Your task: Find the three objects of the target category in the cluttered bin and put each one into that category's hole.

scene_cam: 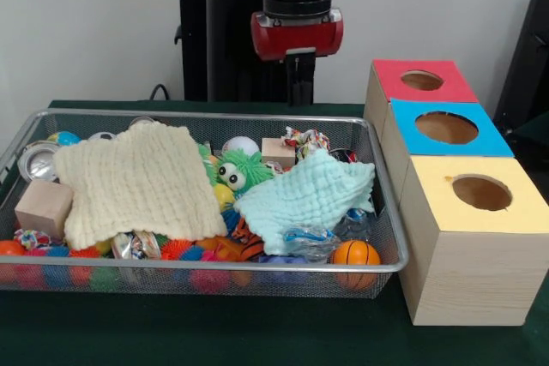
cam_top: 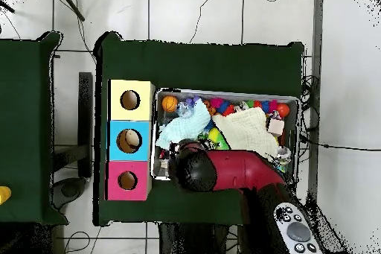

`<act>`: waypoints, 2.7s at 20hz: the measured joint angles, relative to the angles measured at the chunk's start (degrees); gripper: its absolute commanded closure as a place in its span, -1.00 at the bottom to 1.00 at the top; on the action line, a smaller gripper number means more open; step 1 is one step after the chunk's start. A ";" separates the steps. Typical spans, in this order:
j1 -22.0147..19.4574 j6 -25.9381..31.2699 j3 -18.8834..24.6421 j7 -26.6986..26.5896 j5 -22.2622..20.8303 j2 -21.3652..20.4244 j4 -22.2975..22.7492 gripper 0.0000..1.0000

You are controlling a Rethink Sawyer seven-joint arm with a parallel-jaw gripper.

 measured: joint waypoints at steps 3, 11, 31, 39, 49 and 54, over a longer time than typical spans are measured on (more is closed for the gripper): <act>0.59 -1.17 0.73 0.00 -1.25 0.03 0.08 -1.00; 4.32 -4.45 0.72 0.00 -1.36 0.08 0.08 -1.00; 2.71 -17.07 -0.42 0.00 -3.80 7.80 0.03 -1.00; 2.63 -18.09 -2.46 0.00 -4.82 10.47 0.02 -1.00; 8.00 -18.09 -11.58 0.04 -4.84 10.76 0.02 -1.00; 12.25 -18.10 -16.92 0.07 -3.47 11.08 0.00 -1.00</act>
